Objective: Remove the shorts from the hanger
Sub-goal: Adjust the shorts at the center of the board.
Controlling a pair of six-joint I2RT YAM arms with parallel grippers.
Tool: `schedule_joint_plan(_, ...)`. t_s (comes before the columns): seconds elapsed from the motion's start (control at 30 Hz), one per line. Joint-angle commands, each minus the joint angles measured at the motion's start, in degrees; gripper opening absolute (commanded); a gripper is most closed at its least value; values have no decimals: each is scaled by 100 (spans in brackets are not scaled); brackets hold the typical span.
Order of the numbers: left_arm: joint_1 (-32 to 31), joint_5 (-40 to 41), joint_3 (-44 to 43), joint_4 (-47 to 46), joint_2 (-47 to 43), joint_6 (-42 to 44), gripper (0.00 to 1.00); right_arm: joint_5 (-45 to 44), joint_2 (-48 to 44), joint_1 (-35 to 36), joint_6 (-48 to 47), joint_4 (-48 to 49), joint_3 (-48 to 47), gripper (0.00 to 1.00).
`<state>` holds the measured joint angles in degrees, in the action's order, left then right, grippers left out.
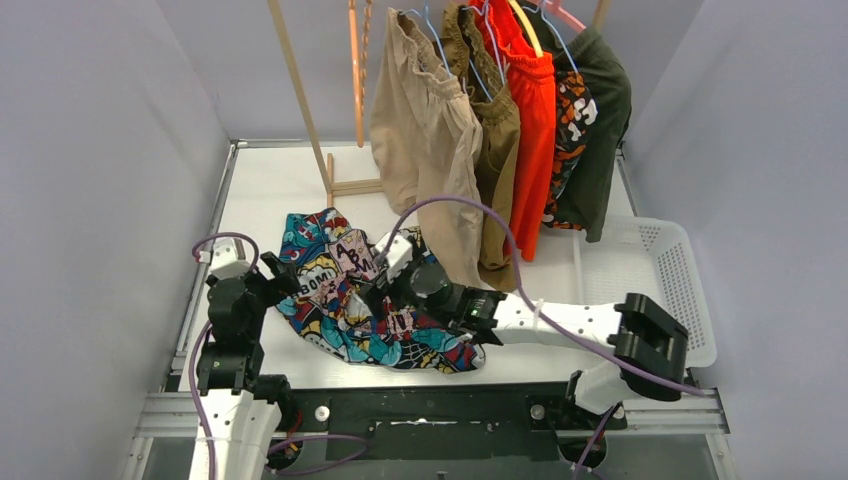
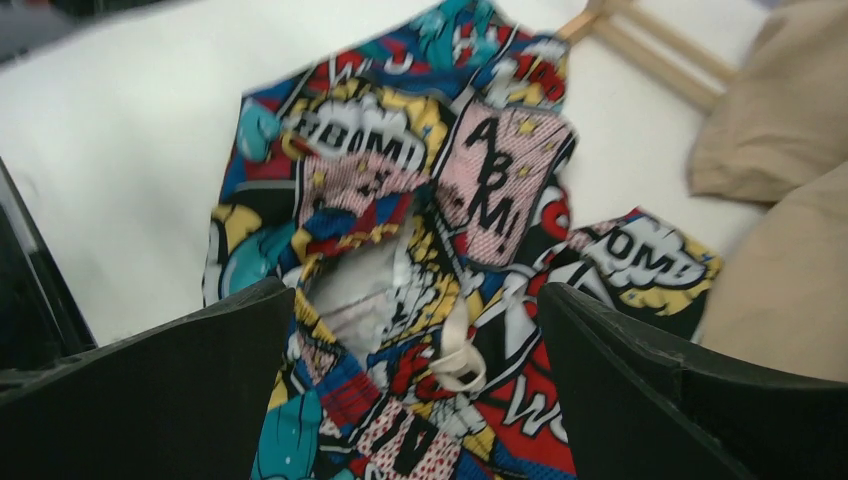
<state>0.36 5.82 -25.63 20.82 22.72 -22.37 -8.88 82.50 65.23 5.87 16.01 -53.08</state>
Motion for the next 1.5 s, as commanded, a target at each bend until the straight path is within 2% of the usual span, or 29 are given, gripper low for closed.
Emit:
schedule_joint_plan(0.0,105,-7,-322,-286,232,109,81,32,542,273,-418,18,-191,98)
schedule_joint_plan(0.2,105,-547,-1140,-455,1022,213,85,-19,1161,350,-303,-750,-526,98)
schedule_joint_plan(0.33,80,-252,-1059,-151,1526,309,85,159,1336,345,-487,-888,-592,98)
schedule_joint_plan(0.43,61,-250,-756,-275,1427,43,84,626,1505,350,-636,-849,-614,98)
schedule_joint_plan(0.53,54,-286,-629,-391,1179,116,85,495,1766,336,-680,-800,-694,97)
schedule_joint_plan(0.63,52,-143,-560,-343,1015,133,84,384,2036,189,-447,-672,-718,97)
schedule_joint_plan(0.83,61,-48,-527,-463,1231,246,84,1006,2760,-142,-83,-1010,-1093,98)
schedule_joint_plan(0.93,61,-14,-580,-475,1454,266,84,825,2862,-124,353,-683,-844,88)
schedule_joint_plan(0.97,61,-17,-598,-480,1503,272,84,719,2853,-103,486,-569,-731,82)
schedule_joint_plan(1.1,69,23,-621,-473,1511,316,84,68,2598,-2,608,-524,-419,45)
schedule_joint_plan(1.2,70,72,-587,-481,1429,337,84,-430,2094,46,484,-534,-207,29)
schedule_joint_plan(1.27,69,68,-569,-503,1403,352,84,-614,1472,45,417,-381,2,15)
schedule_joint_plan(1.47,69,45,-595,-480,1438,339,84,-641,-295,93,391,340,721,8)
